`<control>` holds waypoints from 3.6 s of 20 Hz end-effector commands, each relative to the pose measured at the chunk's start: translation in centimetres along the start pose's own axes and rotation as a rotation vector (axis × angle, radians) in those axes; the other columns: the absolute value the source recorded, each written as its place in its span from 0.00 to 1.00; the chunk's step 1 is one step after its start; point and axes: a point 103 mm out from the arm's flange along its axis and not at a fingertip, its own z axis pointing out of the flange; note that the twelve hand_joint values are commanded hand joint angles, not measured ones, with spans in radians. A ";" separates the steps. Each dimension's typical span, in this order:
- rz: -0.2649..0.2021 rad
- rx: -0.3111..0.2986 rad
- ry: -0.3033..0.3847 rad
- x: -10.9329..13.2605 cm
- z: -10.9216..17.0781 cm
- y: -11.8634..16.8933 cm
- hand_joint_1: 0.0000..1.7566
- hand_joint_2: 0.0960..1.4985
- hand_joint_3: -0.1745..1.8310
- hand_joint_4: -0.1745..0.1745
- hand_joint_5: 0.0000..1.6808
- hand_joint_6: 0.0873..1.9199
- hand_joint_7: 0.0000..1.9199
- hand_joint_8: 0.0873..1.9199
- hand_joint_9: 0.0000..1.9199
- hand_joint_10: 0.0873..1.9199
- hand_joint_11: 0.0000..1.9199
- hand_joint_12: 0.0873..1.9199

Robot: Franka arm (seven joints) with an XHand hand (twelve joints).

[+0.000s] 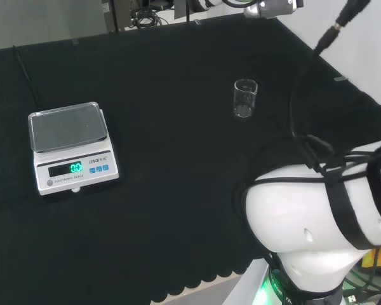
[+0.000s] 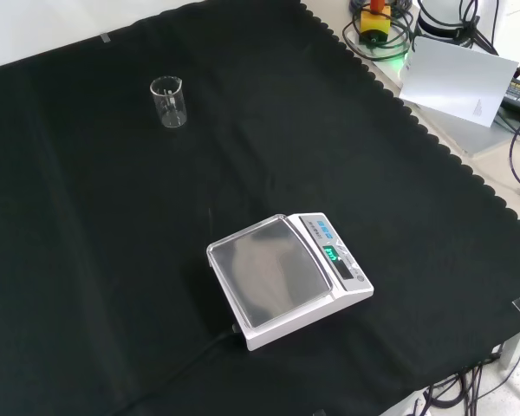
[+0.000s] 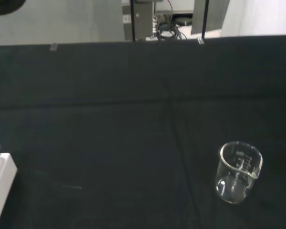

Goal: Pick up the beaker.

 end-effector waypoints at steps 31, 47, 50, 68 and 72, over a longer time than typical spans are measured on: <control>0.202 0.247 0.175 -11.9 29.2 15.9 0.34 0.39 0.22 0.44 0.07 0.00 0.00 0.34 0.07 0.41 0.00 0.66; 0.229 0.305 0.141 -13.9 33.6 21.0 0.33 0.39 0.22 0.46 0.06 0.00 0.00 0.34 0.07 0.42 0.00 0.66; 0.241 0.323 0.139 -14.6 34.7 21.2 0.33 0.39 0.22 0.46 0.06 0.00 0.00 0.34 0.07 0.42 0.00 0.66; 0.268 0.321 0.132 -14.8 36.4 21.4 0.59 0.33 0.49 0.52 0.29 0.31 0.26 0.49 0.47 0.33 0.40 0.62; 0.268 0.297 0.124 -14.7 36.1 21.4 0.67 0.37 0.52 0.23 0.33 0.60 0.33 0.64 0.59 0.43 0.68 0.44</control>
